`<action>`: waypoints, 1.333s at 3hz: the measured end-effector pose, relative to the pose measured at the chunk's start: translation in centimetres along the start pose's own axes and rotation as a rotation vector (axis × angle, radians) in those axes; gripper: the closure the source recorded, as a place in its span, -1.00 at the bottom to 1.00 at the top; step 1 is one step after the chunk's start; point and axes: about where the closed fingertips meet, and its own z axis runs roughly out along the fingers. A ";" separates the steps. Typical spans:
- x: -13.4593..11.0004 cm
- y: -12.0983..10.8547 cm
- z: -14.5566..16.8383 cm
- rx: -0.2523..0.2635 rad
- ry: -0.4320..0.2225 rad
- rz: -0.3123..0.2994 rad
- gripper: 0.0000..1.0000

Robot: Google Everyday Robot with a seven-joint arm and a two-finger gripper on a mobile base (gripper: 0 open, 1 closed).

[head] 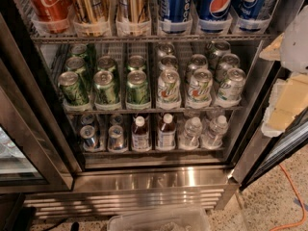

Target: Pick redbull can from bottom shelf of fridge

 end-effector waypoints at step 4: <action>0.9 4.8 12.3 -0.044 -0.163 0.019 -1.00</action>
Offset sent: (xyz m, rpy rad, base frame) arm -0.0092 0.0016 -0.0925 0.1787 0.0576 -0.0097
